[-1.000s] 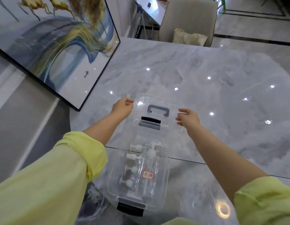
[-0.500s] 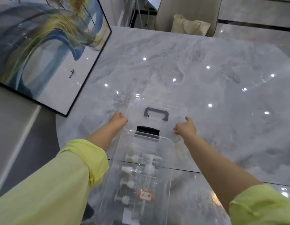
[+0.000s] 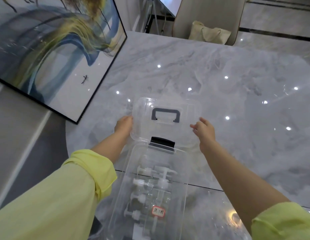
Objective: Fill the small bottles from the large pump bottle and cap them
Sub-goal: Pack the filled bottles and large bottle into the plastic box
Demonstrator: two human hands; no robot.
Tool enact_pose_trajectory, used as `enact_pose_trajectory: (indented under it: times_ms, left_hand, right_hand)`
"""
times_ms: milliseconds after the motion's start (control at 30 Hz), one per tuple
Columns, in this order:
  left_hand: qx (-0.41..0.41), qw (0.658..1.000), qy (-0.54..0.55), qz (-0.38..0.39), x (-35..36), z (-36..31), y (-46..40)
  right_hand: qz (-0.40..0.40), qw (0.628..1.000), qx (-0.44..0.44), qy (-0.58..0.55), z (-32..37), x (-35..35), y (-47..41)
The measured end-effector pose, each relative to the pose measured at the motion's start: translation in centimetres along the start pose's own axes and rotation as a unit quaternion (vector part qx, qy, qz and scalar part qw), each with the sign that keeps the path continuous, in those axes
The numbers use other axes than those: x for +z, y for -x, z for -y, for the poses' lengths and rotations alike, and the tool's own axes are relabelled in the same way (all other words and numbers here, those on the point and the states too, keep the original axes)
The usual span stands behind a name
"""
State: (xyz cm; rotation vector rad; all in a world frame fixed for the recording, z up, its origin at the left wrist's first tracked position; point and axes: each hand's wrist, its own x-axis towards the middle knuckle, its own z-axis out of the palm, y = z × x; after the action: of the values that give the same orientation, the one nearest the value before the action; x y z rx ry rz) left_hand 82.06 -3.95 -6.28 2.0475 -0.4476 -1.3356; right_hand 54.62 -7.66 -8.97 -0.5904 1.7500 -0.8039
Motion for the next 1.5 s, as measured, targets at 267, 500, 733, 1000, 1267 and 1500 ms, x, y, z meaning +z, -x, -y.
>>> enact_pose_trajectory:
  times_ms: [267,500,733,1000,1267,1500]
  left_hand:
    - [-0.046,0.960,0.271,-0.051,-2.8,0.4,3.1]
    - [-0.097,0.919,0.383,-0.004,-6.7,2.5,5.8]
    - [-0.094,0.954,0.281,0.046,-10.1,5.3,8.7]
    - [-0.053,0.948,0.313,0.033,-11.7,9.2,11.9]
    - [0.018,0.943,0.320,-0.092,-9.3,14.1,19.8]
    - [0.015,0.945,0.301,-0.131,-5.2,19.5,27.0]
  right_hand:
    - [0.034,0.979,-0.025,-0.202,2.9,1.3,3.9]
    - [0.077,0.977,-0.046,-0.193,3.1,2.0,7.7]
    - [0.171,0.964,-0.068,-0.193,3.0,1.4,10.7]
    - [0.226,0.961,-0.085,-0.136,3.5,0.5,11.5]
    - [0.272,0.942,-0.190,0.045,2.7,-0.4,11.9]
    - [0.273,0.890,-0.294,0.217,1.1,-0.7,11.3]
